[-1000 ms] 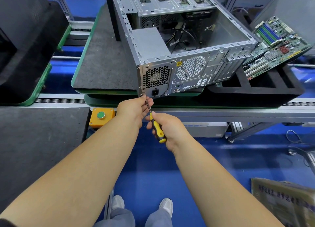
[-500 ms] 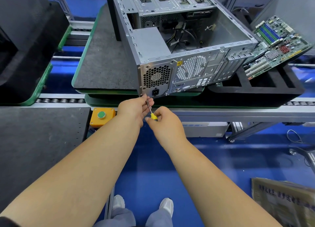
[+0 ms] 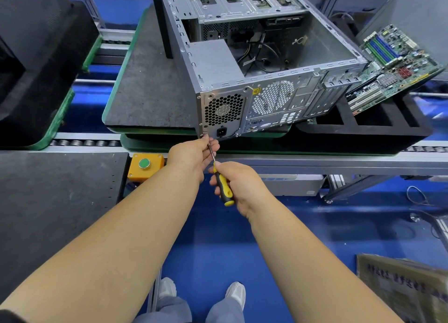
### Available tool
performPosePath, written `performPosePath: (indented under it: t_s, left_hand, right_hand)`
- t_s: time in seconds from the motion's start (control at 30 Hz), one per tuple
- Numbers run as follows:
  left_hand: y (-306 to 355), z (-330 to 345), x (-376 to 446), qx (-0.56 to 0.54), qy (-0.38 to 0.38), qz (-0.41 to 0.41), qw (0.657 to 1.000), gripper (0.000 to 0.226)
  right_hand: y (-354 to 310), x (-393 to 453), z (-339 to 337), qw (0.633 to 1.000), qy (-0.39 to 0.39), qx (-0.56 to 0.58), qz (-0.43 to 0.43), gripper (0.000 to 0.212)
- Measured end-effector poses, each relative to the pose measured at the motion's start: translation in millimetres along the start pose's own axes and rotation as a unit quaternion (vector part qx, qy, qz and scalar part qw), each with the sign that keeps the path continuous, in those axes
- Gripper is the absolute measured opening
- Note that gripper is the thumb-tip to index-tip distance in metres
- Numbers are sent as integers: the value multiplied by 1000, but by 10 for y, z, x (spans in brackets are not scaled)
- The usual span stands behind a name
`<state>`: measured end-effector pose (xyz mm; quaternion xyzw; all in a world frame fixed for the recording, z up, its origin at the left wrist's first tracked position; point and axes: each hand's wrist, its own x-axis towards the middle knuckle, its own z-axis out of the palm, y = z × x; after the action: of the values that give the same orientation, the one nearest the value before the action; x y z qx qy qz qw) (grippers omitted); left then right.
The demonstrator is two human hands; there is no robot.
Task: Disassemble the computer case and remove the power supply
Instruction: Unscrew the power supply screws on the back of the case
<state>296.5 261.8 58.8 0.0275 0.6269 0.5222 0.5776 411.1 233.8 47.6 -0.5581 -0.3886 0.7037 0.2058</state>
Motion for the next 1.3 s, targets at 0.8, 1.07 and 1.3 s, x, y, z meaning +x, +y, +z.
performPosePath:
  t_s: [0.8,1.07,1.3]
  left_hand:
    - [-16,-6,-46,14,-7,12,1000,17]
    - [-29,-62,-77,14,-9,25,1000,15]
    - [32,-31,-167,83,10,44,996,18]
  right_hand:
    - [78,18,25,889,196,-371,-184,29]
    - [75,-36,-84,882,181,-388,-197,17]
    - [97,-35,-332,947,146,-234,-162,10]
